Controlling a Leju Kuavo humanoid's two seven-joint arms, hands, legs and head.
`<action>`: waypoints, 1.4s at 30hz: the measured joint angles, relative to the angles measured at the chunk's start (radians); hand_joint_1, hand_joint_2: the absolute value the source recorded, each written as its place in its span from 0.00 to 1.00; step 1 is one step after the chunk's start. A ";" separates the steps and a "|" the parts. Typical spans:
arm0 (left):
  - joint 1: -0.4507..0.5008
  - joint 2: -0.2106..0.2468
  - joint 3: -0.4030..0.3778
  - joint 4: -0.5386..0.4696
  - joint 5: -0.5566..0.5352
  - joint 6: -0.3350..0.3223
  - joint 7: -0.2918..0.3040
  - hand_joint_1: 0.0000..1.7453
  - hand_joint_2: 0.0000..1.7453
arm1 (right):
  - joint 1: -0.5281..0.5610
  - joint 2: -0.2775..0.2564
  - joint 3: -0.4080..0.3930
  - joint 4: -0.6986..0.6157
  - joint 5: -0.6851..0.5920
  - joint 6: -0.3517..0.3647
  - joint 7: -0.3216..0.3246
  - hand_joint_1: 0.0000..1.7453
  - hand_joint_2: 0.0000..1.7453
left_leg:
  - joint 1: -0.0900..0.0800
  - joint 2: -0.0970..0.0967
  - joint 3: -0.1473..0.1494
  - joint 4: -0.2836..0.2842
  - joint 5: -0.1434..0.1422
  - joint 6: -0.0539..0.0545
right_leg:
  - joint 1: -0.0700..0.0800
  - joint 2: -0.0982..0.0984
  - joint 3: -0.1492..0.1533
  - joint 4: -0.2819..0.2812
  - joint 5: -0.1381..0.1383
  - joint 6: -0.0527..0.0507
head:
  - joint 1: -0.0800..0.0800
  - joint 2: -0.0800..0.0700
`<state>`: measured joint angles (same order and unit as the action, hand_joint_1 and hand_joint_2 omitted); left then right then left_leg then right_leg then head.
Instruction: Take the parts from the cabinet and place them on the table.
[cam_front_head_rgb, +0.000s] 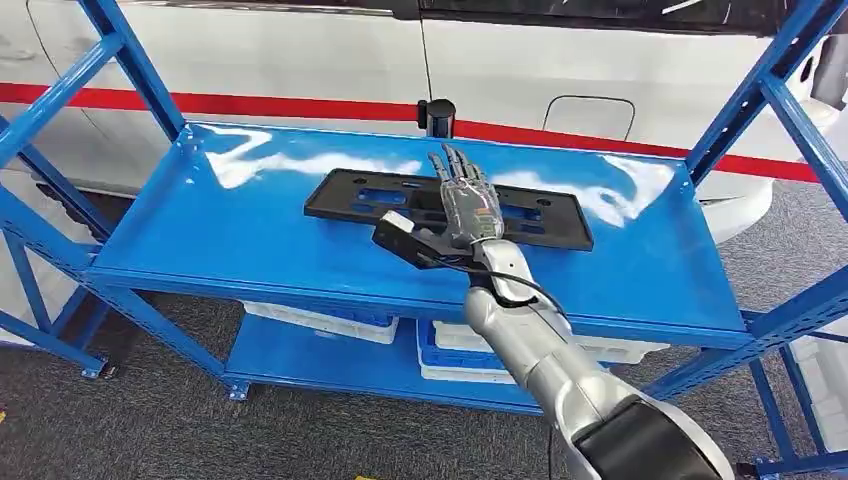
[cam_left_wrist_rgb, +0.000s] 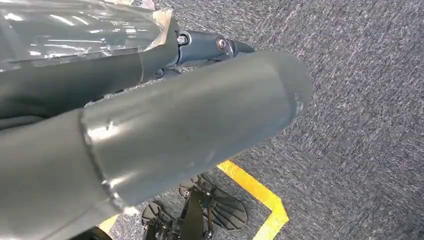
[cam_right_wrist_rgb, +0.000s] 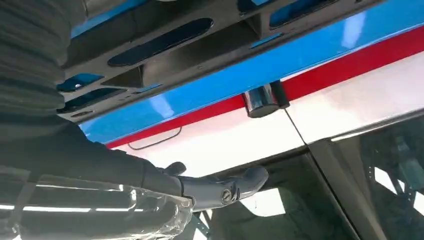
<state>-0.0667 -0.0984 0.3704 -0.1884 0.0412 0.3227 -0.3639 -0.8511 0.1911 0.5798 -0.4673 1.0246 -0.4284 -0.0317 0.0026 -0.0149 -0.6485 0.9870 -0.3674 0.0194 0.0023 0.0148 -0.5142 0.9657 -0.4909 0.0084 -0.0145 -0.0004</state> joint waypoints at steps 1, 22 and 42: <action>0.000 0.000 -0.001 0.000 0.001 0.003 0.000 0.00 0.00 | -0.003 0.002 0.000 0.005 0.001 0.000 0.000 0.00 1.00 | 0.000 0.000 0.000 0.000 0.000 0.000 | 0.000 0.000 0.000 0.000 0.000 0.000 | 0.000 0.000; -0.002 -0.002 -0.006 0.000 -0.002 -0.004 -0.018 0.00 0.00 | 0.007 0.013 -0.029 0.045 0.045 -0.003 0.013 0.00 1.00 | 0.000 0.000 0.000 0.000 0.000 0.000 | 0.000 0.000 -0.004 0.000 0.000 0.000 | 0.000 0.000; -0.002 -0.002 -0.006 0.000 -0.010 -0.006 -0.014 0.00 0.00 | 0.020 0.013 -0.059 0.049 0.075 -0.009 0.023 0.82 1.00 | 0.000 0.000 0.000 0.000 0.000 0.000 | 0.000 0.000 -0.005 0.000 0.000 0.000 | 0.000 0.000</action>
<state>-0.0688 -0.0999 0.3639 -0.1884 0.0309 0.3170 -0.3777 -0.8316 0.2045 0.5207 -0.4185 1.0994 -0.4372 -0.0088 0.0026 -0.0149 -0.6482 0.9870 -0.3676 0.0193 0.0025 0.0148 -0.5194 0.9656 -0.4910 0.0082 -0.0145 -0.0004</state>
